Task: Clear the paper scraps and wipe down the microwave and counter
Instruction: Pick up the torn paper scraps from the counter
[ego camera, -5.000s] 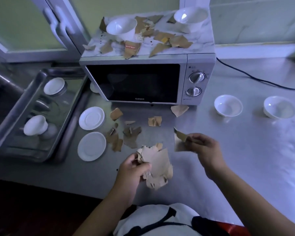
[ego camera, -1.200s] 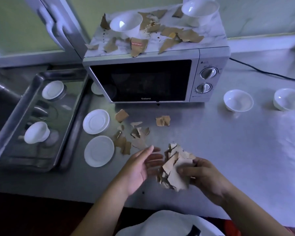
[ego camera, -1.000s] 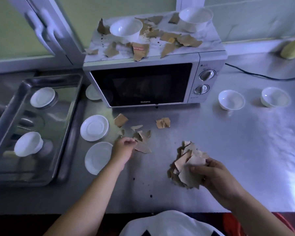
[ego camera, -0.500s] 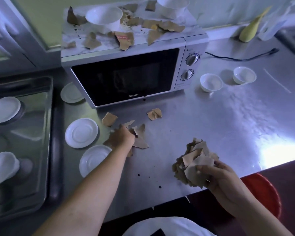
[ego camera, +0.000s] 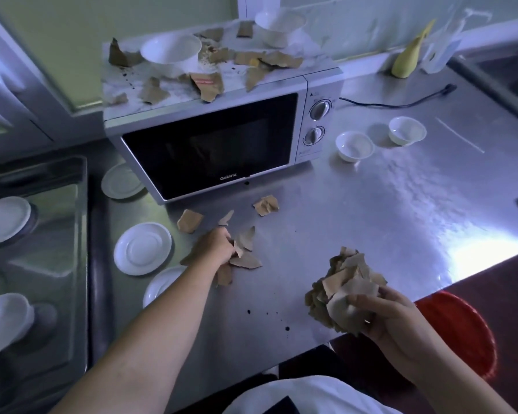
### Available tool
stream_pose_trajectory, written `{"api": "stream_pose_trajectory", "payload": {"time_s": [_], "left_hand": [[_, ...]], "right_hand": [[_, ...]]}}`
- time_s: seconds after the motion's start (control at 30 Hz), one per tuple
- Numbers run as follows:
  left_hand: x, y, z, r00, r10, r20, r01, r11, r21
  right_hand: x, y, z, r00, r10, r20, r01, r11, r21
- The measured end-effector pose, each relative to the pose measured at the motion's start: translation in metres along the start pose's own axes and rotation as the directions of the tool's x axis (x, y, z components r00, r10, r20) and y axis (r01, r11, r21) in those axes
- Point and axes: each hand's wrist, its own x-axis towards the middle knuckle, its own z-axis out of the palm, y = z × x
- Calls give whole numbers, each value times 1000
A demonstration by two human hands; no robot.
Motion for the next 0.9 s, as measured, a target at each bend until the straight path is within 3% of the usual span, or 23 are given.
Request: {"api": "stream_pose_trajectory", "payload": {"time_s": [0.17, 0.3, 0.47, 0.77, 0.9], "left_hand": [[6, 3, -24, 967, 210, 144, -188, 971, -150], [11, 16, -41, 891, 282, 356, -208, 950, -232], [23, 41, -37, 928, 240, 286, -221, 970, -96], [40, 61, -38, 898, 224, 379, -323, 920, 221], [52, 63, -45, 914, 264, 309, -314, 941, 126]], "right_hand": [[-4, -6, -7, 999, -27, -29, 27, 1000, 16], [-7, -6, -14, 999, -22, -48, 23, 999, 26], [-11, -10, -20, 998, -21, -56, 23, 999, 43], [-18, -16, -38, 993, -32, -112, 39, 997, 62], [-19, -18, -42, 990, -23, -141, 35, 996, 87]]}}
